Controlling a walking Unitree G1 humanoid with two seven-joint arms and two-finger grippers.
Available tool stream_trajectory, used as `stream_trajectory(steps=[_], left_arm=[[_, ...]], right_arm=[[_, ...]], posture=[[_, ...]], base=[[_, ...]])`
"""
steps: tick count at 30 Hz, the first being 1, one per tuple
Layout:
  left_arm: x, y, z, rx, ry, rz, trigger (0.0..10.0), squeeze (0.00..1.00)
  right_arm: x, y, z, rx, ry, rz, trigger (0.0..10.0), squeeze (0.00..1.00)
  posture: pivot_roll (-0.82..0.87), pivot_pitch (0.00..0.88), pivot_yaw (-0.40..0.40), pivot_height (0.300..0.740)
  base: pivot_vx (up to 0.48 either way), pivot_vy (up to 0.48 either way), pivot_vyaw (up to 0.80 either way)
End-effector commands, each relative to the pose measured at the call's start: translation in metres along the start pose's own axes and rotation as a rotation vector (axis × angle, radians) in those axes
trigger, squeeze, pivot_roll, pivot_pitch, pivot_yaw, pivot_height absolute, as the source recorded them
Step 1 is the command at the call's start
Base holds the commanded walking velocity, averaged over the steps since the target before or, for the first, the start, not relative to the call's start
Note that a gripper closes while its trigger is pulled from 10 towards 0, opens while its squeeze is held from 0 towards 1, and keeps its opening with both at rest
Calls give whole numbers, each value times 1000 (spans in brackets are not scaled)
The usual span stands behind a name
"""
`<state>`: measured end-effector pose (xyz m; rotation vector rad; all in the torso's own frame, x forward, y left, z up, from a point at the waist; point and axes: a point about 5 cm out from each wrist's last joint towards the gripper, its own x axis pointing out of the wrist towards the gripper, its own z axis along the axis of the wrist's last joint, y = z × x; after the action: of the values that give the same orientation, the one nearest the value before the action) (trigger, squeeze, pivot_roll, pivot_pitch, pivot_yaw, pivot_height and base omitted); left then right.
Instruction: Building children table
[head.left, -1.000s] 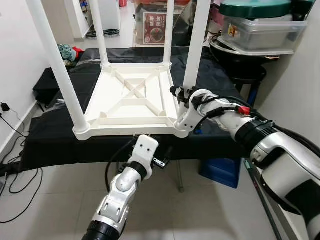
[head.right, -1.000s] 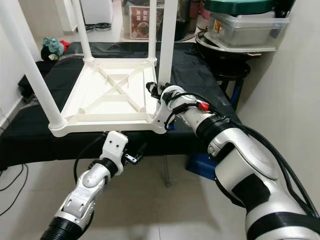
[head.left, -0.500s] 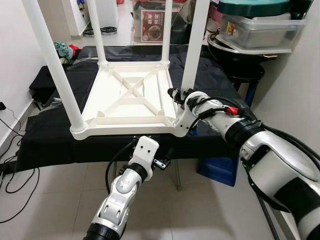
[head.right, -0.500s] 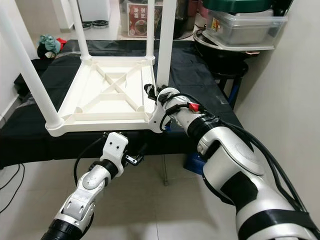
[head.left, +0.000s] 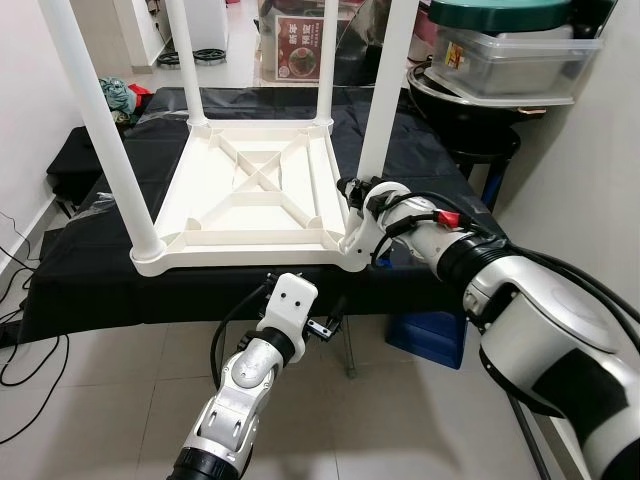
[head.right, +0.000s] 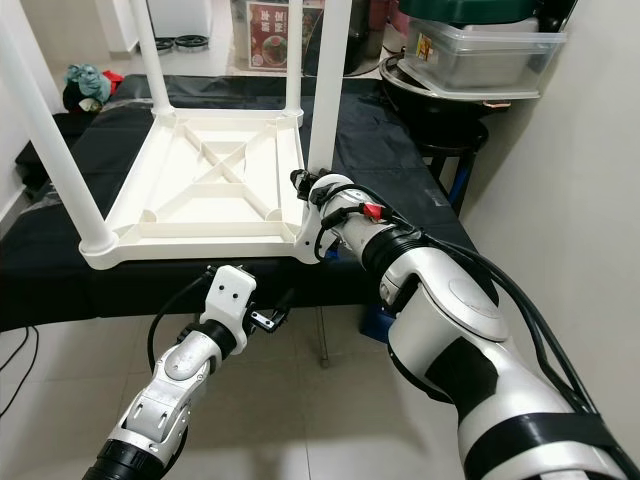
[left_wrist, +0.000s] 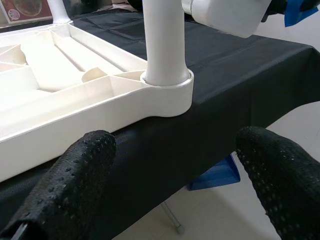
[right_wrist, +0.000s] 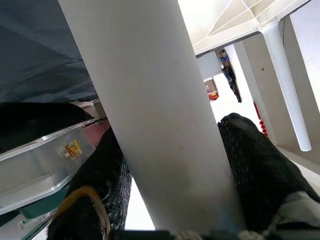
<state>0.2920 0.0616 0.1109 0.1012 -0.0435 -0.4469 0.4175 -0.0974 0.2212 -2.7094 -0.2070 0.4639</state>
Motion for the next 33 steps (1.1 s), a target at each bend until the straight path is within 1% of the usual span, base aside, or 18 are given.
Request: stream_trajectory(steps=[1,5,10,11,12,15,16,20,21,22,23,26,28,29,30,31,32,33], left_arm=[[-1,-2,0,-8,8,2,10000,0],[-1,-2,0,-8,7,2,10000,0],[0,-2,-1,-7,12,1,10000,0],[0,-2,-1,-7,12,1,10000,0],[0,-2,0,-6,11,2,10000,0],[0,-2,0,-5,11,2,10000,0],[1,-2,0,-5,11,2,10000,0],[1,-2,0,-4,11,1,10000,0],[1,-1,0,-4,11,0,10000,0],[1,-1,0,-4,11,0,10000,0],[1,-1,0,-2,9,0,10000,0],[1,-1,1,0,8,1,10000,0],[1,-1,1,0,8,1,10000,0],[0,-1,1,-1,7,2,10000,0],[0,-2,1,-1,4,2,10000,0],[0,-2,1,-1,4,2,10000,0],[-1,-1,2,-5,2,6,10000,0],[-1,0,2,-7,0,9,10000,0]], right_arm=[[-1,-23,-8,55,25,-124,0,0],[-1,-25,-10,61,32,-142,0,0],[-17,-88,-41,360,96,-622,0,0],[-17,-88,-41,360,96,-622,0,0],[-27,-105,-56,520,97,-752,0,0],[-35,-114,-68,628,99,-846,0,0],[-50,-123,-93,907,95,-1016,0,0],[-53,-124,-99,997,84,-1054,0,0],[-60,-126,-107,1134,29,-1125,0,0],[-60,-126,-107,1134,29,-1125,0,0],[-65,-124,-115,1294,5,-1184,0,0],[-48,-100,-114,1831,-77,-1040,0,0],[-48,-100,-114,1831,-77,-1040,0,0],[-37,-90,-101,1971,-110,-918,0,0],[-28,-80,-90,2048,-96,-831,1843,0],[-28,-80,-90,2048,-96,-831,1843,0],[-20,-72,-74,2204,-142,-713,10000,0],[-15,-68,-64,2308,-181,-641,10000,0]], posture=[[38,0,-82,740],[37,0,-75,740],[36,0,-77,740],[36,0,-77,740],[43,0,-79,740],[42,0,-83,740],[46,0,-78,740],[46,0,-78,740],[44,0,-78,740],[44,0,-78,740],[44,0,-77,740],[46,0,-82,740],[46,0,-82,740],[48,0,-80,740],[59,0,-89,740],[59,0,-89,740],[59,0,-88,740],[59,0,-88,740]], base=[[0,0,0],[0,0,0],[0,0,0],[0,0,0],[0,0,0],[0,0,0],[0,0,0],[0,0,0],[0,0,0],[0,0,0],[0,0,0],[0,0,0],[0,0,0],[0,0,0],[0,0,0],[0,0,0],[0,0,0],[0,0,0]])
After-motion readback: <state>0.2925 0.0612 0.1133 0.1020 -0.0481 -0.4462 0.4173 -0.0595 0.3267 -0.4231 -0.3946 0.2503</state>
